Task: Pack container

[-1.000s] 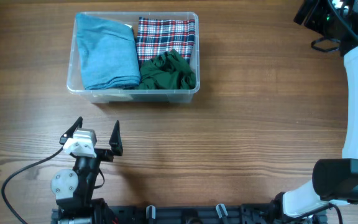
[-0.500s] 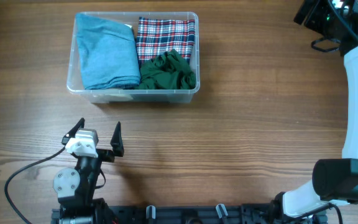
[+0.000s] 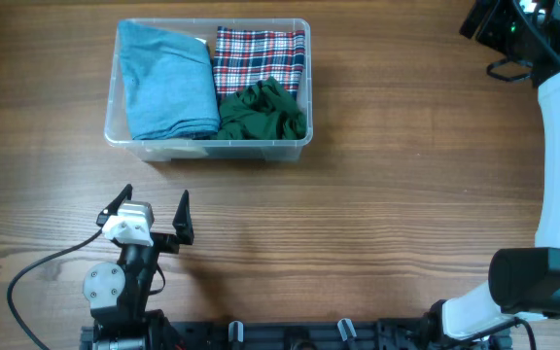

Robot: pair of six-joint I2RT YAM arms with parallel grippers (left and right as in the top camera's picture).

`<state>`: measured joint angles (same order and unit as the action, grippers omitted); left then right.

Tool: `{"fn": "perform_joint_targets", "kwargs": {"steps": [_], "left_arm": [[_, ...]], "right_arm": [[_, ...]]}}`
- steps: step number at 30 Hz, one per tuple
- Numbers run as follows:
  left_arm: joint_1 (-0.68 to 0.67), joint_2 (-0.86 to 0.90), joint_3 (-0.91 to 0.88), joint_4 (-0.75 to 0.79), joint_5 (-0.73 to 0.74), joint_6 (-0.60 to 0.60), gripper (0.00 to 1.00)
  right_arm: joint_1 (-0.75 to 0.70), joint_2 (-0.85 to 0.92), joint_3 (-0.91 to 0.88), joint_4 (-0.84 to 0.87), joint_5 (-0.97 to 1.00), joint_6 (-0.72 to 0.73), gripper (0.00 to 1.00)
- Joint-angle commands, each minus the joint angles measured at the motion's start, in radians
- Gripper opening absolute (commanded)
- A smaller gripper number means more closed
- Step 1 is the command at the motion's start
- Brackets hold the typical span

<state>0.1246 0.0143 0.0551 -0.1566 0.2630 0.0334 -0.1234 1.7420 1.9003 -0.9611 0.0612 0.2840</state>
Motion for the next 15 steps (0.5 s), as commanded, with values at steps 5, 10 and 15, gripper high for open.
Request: {"fn": "perform_joint_targets", "kwargs": {"steps": [5, 10, 15], "left_arm": [[-0.005, -0.011, -0.008, 0.004, -0.002, 0.015, 1.0], [-0.005, -0.011, -0.008, 0.004, -0.002, 0.015, 1.0], [-0.005, -0.011, -0.008, 0.004, -0.002, 0.015, 1.0]], "right_arm": [[0.0, 0.003, -0.004, 0.003, 0.014, 0.007, 1.0], [0.001, 0.0, -0.004, 0.003, 0.019, 0.001, 1.0], [0.002, -0.072, -0.009, -0.021, 0.029, 0.002, 0.99]]}}
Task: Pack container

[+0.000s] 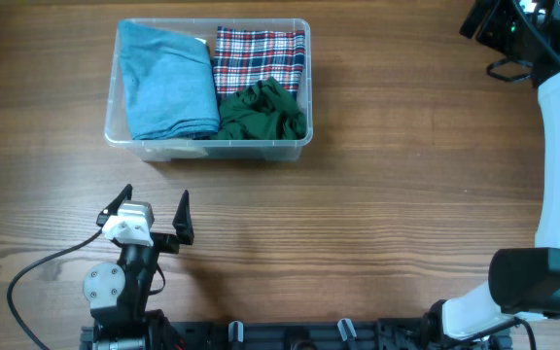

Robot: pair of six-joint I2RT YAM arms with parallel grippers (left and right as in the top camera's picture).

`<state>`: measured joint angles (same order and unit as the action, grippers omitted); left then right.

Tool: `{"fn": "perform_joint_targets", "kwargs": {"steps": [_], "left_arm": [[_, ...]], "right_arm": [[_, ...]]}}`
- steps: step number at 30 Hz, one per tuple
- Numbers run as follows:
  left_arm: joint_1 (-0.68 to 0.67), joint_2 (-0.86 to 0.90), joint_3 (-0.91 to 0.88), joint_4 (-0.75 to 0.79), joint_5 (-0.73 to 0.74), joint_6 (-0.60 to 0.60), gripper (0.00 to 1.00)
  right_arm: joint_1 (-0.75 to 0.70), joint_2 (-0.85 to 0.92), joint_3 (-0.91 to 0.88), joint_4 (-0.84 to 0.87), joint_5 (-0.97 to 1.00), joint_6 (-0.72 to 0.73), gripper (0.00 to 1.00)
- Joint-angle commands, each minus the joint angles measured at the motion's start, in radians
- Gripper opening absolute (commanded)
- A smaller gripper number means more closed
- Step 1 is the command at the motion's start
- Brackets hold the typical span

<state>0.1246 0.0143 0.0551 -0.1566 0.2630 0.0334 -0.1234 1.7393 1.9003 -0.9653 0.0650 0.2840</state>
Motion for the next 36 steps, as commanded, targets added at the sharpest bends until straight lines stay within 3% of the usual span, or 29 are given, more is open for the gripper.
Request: {"fn": "perform_joint_targets", "kwargs": {"steps": [1, 5, 11, 21, 25, 29, 36], "left_arm": [[-0.005, -0.011, -0.008, 0.004, -0.002, 0.015, 1.0], [-0.005, -0.011, -0.008, 0.004, -0.002, 0.015, 1.0], [-0.005, -0.011, -0.008, 0.004, -0.002, 0.015, 1.0], [-0.005, -0.011, -0.008, 0.004, -0.002, 0.015, 1.0], [-0.005, -0.011, -0.008, 0.004, -0.002, 0.015, 1.0], [-0.005, -0.011, -0.008, 0.004, -0.002, 0.015, 1.0], [-0.005, -0.011, -0.008, 0.004, -0.002, 0.015, 1.0]], "right_arm": [[0.002, -0.092, -0.018, -0.025, 0.025, 0.006, 1.0], [0.002, -0.195, -0.095, -0.023, 0.025, 0.006, 1.0], [0.002, -0.462, -0.406, -0.001, 0.025, 0.007, 1.0], [0.002, -1.062, -1.094, 0.516, -0.066, 0.004, 0.99], [0.002, -1.244, -1.296, 0.645, -0.1, 0.005, 1.0], [0.002, -1.373, -1.469, 0.721, -0.109, 0.005, 1.0], [0.002, -1.447, -1.633, 0.862, -0.135, -0.036, 1.0]]}}
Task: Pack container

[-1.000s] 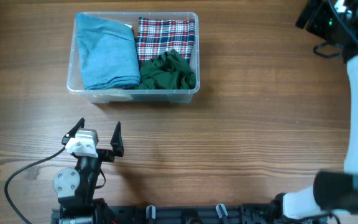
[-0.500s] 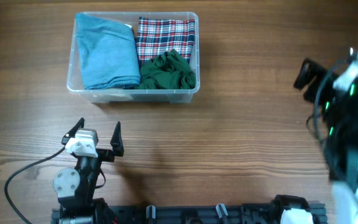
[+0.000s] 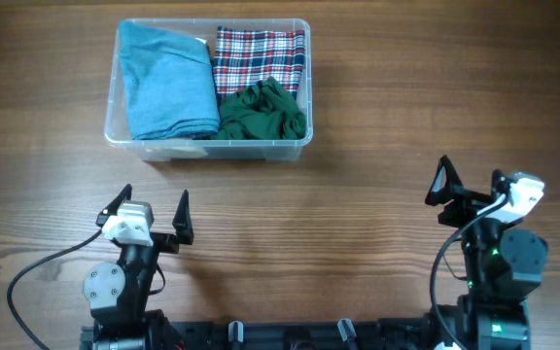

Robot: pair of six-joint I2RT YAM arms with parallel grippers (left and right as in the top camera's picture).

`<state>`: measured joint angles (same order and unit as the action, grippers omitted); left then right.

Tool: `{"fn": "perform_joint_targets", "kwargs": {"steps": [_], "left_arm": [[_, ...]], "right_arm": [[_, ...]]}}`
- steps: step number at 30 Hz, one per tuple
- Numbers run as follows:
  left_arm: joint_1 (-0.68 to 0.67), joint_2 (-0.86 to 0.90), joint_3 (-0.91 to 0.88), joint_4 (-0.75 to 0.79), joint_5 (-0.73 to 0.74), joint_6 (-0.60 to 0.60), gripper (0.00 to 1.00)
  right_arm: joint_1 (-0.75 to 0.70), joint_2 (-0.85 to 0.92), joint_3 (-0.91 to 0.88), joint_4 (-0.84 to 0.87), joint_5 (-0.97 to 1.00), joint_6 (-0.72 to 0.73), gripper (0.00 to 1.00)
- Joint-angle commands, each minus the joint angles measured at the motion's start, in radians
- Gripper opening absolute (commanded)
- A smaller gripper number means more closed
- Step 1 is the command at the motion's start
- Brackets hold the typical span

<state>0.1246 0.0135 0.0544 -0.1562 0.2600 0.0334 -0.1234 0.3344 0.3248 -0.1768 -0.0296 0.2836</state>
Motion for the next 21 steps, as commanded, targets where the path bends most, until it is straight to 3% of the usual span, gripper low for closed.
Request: {"fn": "perform_joint_targets", "kwargs": {"steps": [1, 4, 7, 21], "left_arm": [[-0.005, -0.011, -0.007, 0.003, 0.002, 0.015, 1.0], [-0.005, -0.011, -0.007, 0.003, 0.002, 0.015, 1.0], [-0.005, -0.011, -0.007, 0.003, 0.001, 0.015, 1.0], [-0.005, -0.011, -0.007, 0.003, 0.002, 0.015, 1.0]], "right_arm": [[0.002, -0.053, -0.082, 0.114, -0.068, -0.08, 1.0], [0.002, -0.081, -0.149, 0.237, -0.141, -0.182, 0.99], [0.002, -0.111, -0.211, 0.33, -0.149, -0.176, 1.0], [0.002, -0.211, -0.302, 0.404, -0.178, -0.175, 1.0]]}}
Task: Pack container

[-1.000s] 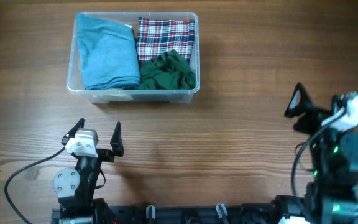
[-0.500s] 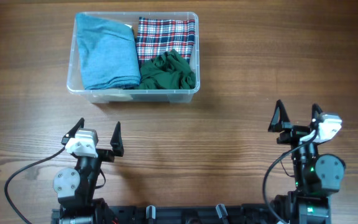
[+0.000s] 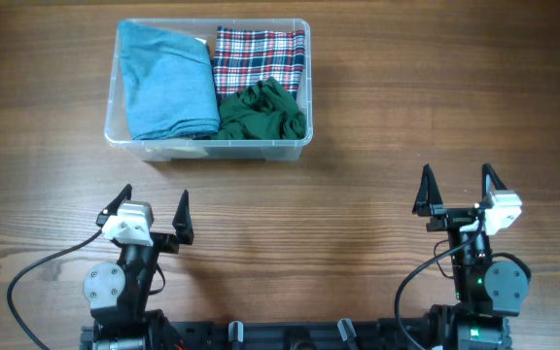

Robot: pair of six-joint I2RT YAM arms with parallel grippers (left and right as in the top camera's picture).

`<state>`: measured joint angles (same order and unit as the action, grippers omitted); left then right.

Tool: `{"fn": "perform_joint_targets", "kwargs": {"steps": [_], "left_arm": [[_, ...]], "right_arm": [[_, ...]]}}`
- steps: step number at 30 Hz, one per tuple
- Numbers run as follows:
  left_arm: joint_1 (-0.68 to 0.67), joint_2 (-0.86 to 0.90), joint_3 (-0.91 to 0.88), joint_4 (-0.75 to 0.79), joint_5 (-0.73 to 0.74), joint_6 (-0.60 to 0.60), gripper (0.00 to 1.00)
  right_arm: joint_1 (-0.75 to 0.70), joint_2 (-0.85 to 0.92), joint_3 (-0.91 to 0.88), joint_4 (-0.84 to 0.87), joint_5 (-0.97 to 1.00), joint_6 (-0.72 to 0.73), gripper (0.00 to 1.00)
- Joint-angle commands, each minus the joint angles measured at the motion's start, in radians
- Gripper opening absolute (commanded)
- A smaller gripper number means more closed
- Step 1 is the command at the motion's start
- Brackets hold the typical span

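A clear plastic container (image 3: 114,132) stands at the back left of the table. Inside lie a folded blue cloth (image 3: 166,83), a folded red plaid cloth (image 3: 256,56) and a bunched dark green cloth (image 3: 262,110). My left gripper (image 3: 154,201) rests open near the front left edge, well below the container, with nothing between its fingers. Near the front right my right gripper (image 3: 457,188) is open too and holds nothing.
Brown wooden tabletop (image 3: 367,117) all round the container. A black cable (image 3: 37,272) loops beside the left arm's base. A dark rail (image 3: 290,333) runs along the front edge.
The right arm has settled lower and slightly left at the front right, its gripper now pointing straight back. The left arm and the container's contents are unchanged.
At first the right arm stretched up along the right edge, its gripper at the top right corner. It stayed so at the second moment. Then it was folded down at the front right, and now it rests there squarely. The left arm never moved.
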<state>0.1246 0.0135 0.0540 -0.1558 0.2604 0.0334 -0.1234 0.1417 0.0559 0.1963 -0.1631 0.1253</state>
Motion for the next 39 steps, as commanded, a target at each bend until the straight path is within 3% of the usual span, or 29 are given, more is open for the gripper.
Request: {"fn": "perform_joint_targets", "kwargs": {"steps": [1, 9, 22, 39], "left_arm": [[-0.005, -0.011, -0.006, 0.003, 0.001, 0.015, 1.0], [-0.005, -0.011, -0.006, 0.003, 0.001, 0.015, 1.0], [-0.005, -0.011, -0.006, 0.003, 0.001, 0.015, 1.0], [-0.005, -0.011, -0.006, 0.003, 0.001, 0.015, 1.0]], "right_arm": [[0.002, -0.018, -0.047, 0.053, -0.052, -0.017, 0.99], [0.023, -0.021, -0.051, 0.033, -0.04, -0.022, 1.0], [0.048, -0.138, -0.051, -0.184, 0.011, -0.047, 1.0], [0.048, -0.113, -0.051, -0.191, 0.066, -0.046, 1.0]]}}
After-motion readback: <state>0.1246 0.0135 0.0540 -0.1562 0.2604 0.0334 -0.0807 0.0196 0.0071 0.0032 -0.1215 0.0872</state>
